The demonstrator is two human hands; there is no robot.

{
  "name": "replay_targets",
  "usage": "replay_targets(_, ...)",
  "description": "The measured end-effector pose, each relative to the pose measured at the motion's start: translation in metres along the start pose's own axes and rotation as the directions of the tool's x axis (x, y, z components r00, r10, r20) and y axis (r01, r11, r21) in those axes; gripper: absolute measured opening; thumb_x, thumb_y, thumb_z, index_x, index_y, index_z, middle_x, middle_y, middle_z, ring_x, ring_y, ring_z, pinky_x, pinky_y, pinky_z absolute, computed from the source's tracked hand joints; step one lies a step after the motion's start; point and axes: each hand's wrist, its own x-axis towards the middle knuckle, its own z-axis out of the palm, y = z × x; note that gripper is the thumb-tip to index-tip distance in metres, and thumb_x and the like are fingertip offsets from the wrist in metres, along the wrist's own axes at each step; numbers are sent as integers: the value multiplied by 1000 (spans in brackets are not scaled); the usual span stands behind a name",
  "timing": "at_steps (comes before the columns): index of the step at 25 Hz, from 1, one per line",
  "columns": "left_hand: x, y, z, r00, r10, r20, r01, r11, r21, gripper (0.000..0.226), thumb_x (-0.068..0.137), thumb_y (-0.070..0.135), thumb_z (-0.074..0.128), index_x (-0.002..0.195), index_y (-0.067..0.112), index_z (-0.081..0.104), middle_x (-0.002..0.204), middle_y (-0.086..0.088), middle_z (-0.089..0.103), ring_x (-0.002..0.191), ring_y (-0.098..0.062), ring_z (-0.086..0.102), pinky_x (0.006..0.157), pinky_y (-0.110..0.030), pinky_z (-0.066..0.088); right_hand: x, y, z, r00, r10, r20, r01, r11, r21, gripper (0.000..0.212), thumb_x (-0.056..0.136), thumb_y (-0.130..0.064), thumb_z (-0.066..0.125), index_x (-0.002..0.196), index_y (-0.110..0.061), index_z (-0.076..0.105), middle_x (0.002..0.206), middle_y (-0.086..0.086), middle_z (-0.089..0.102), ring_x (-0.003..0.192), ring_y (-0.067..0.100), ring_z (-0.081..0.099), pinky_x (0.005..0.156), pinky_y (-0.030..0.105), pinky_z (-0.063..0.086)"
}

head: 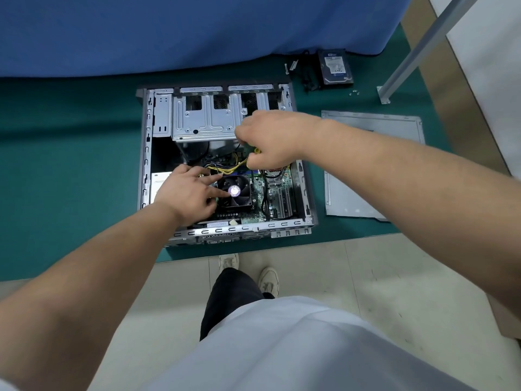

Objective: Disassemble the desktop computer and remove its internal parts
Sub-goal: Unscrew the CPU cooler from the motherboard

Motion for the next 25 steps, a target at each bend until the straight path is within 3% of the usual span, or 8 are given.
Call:
replay_targets(4,0,-1,1,1000,1,4,-1,1000,4,64,88,59,9,138,65,48,158,16,43,140,-16,42,105,-42,33,1,-10,8,910,364,-198,-403,888,-222,70,98,-75,22,112,-17,59,66,0,38,72,30,53,60,35,32)
replay_targets(10,0,-1,1,1000,1,-2,-1,1000,7,62,88,56,13,137,64,50,157,16,45,138,-15,43,104,-40,33,2,-2,0,999,-18,47,19,1000,-22,20,101,-34,42,106,-15,41,100,7,53,90,26,44,70,38,38)
replay_targets(12,0,-1,0,1000,0,-4,0,1000,8,63,88,56,12,137,64,50,157,16,45,138,-15,43,104,-40,33,-1,-9,0,997,81,12,-80,996,-46,30,101,-46,40,102,-16,42,97,7,54,90,28,47,71,40,40)
replay_targets(14,0,-1,0,1000,1,-2,-1,1000,15,65,87,57,10,138,64,49,158,16,44,139,-15,42,105,-40,33,-1,-19,5,937,329,-116,-343,928,-147,57,100,-69,27,95,-17,50,75,2,49,77,28,50,61,37,34)
replay_targets(16,0,-1,0,1000,2,-4,-2,1000,16,64,88,57,10,138,64,48,158,17,43,138,-15,43,106,-40,34,1,-21,8,899,390,-201,-430,871,-236,62,103,-67,22,91,-17,57,66,-1,40,68,26,49,58,35,30)
replay_targets(20,0,-2,0,1000,2,-5,-2,1000,8,61,89,56,13,138,64,49,158,16,44,137,-15,43,104,-39,34,-1,-1,-1,998,45,36,-42,995,-96,32,106,-37,48,125,-12,51,110,10,57,106,33,55,76,43,45)
replay_targets(23,-1,-1,0,1000,2,-1,-2,1000,7,60,90,56,15,138,64,49,158,16,43,137,-14,44,103,-39,34,-7,12,-10,990,44,131,-42,999,-22,34,103,-28,54,134,-17,49,127,7,51,117,30,49,92,49,49)
replay_targets(25,-1,-1,0,1000,1,1,-1,1000,1,60,90,56,15,138,64,49,158,16,43,137,-14,44,103,-39,34,-10,14,-4,991,97,89,-95,995,-25,34,104,-40,46,129,-18,51,113,8,56,101,31,54,78,44,50)
